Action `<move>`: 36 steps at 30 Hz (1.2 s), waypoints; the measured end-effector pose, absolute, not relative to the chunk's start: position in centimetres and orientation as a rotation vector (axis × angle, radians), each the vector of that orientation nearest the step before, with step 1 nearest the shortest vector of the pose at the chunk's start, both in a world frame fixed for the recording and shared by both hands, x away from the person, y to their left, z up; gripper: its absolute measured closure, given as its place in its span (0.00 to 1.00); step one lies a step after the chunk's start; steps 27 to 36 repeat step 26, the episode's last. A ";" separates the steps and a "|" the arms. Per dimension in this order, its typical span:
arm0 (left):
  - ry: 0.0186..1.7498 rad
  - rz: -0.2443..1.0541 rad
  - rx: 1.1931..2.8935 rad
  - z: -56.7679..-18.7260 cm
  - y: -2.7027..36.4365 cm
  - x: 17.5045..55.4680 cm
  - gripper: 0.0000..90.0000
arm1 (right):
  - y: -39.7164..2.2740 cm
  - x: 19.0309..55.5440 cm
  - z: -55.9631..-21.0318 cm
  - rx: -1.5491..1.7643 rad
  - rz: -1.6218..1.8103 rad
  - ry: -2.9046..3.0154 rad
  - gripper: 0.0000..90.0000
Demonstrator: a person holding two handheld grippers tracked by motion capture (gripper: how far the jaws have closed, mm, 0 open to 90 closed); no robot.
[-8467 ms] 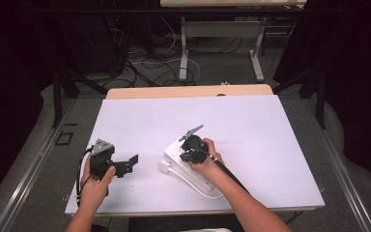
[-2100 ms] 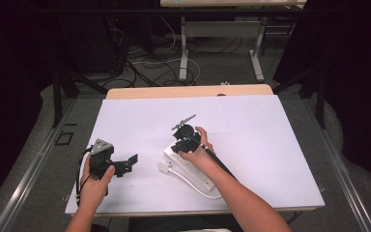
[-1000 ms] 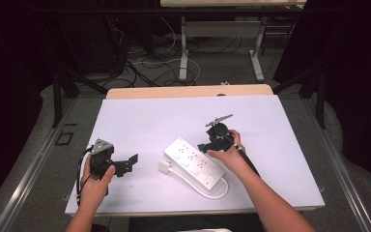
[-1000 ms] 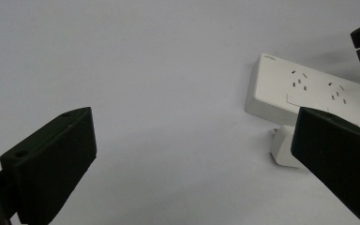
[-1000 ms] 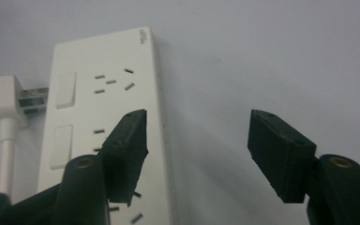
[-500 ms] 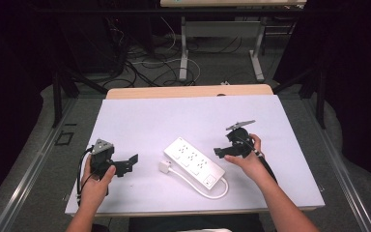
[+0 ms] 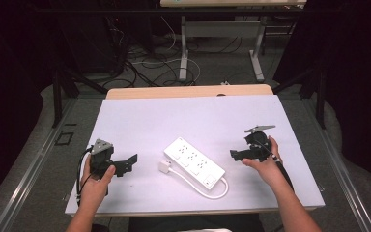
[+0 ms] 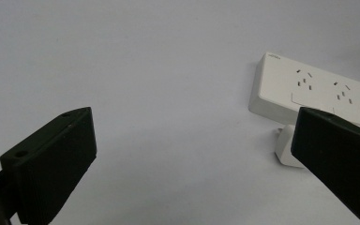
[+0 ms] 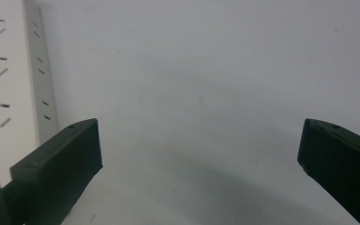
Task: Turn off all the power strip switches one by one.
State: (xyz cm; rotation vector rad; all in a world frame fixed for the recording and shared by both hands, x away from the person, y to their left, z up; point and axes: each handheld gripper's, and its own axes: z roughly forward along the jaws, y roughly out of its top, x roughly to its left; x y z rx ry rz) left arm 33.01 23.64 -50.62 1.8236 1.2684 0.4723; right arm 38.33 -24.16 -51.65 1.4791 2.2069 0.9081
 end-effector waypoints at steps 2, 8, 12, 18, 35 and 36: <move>1.269 0.472 1.824 -50.6 23.6 33.0 0.01 | -24.7 38.2 -51.8 1.493 0.904 2.194 0.00; 1.269 0.473 1.826 -50.7 23.7 33.0 0.01 | -26.7 37.9 -52.6 1.545 0.908 2.166 0.00; 1.270 0.473 1.830 -50.7 23.7 33.1 0.01 | -27.5 37.7 -52.9 1.596 0.921 2.137 0.00; 1.271 0.475 1.829 -50.7 23.8 33.0 0.01 | -28.4 37.4 -53.1 1.604 0.916 2.116 0.00; 1.277 0.472 1.825 -50.7 23.9 33.1 0.01 | -29.3 37.1 -53.2 1.643 0.916 2.091 0.00; 1.277 0.472 1.825 -50.7 23.9 33.1 0.01 | -29.3 37.1 -53.2 1.643 0.916 2.091 0.00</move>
